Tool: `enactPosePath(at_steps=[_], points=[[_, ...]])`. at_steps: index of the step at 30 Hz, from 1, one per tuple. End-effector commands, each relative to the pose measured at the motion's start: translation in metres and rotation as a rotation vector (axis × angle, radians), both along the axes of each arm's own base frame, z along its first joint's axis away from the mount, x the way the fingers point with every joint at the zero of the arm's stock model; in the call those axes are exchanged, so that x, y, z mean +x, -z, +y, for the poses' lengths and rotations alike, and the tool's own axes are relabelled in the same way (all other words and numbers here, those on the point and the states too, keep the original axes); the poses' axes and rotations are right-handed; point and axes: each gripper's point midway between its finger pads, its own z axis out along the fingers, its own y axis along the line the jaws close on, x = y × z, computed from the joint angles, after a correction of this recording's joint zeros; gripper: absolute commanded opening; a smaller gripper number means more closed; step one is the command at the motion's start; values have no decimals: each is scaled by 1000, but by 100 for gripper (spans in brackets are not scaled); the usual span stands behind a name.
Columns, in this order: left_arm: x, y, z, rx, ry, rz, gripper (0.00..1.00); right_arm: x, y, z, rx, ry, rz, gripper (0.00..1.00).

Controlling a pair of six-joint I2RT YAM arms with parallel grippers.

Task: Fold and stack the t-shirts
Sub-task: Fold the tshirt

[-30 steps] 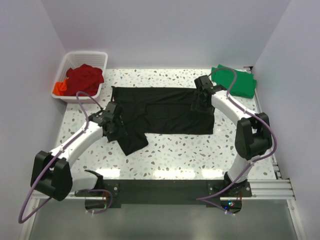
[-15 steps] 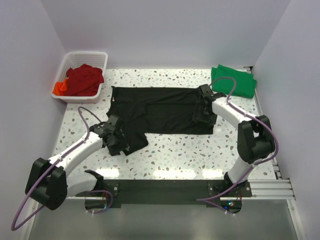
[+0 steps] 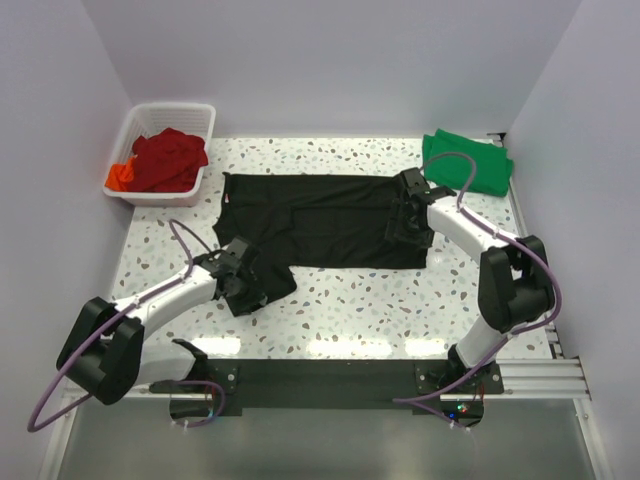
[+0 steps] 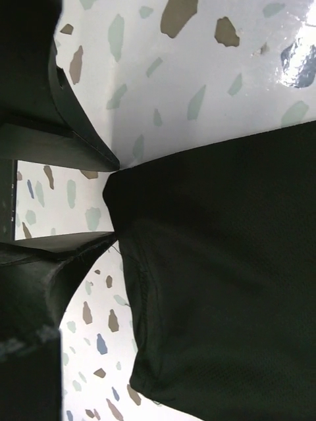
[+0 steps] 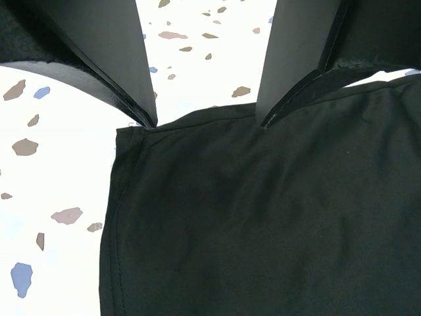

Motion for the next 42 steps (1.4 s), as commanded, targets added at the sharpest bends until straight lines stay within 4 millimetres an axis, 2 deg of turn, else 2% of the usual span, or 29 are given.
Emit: enactPosePath(at_steps=[1, 4, 7, 14, 21, 25, 34, 37, 42], points=[[13, 3, -2, 24, -26, -46, 45, 3, -13, 2, 17, -11, -54, 66], [12, 4, 2, 54, -23, -42, 39, 3, -12, 2, 15, -7, -55, 66], [10, 6, 9, 92, -28, -39, 29, 4, -12, 2, 17, -4, -59, 66], [7, -1, 19, 144, -32, -41, 0, 5, -9, 3, 19, 1, -51, 66], [10, -25, 29, 187, -39, -82, 0, 1, -6, 2, 24, 20, -50, 65], [20, -42, 30, 199, -40, -127, 0, -11, 1, -8, -8, 65, -34, 65], [33, -56, 26, 200, -22, -168, 0, -37, 18, -25, -24, 155, -30, 66], [35, -58, 25, 196, -16, -175, 0, -37, 27, -32, -23, 181, -32, 66], [37, -57, 24, 196, -4, -176, 0, -24, 29, -47, -37, 191, -63, 65]])
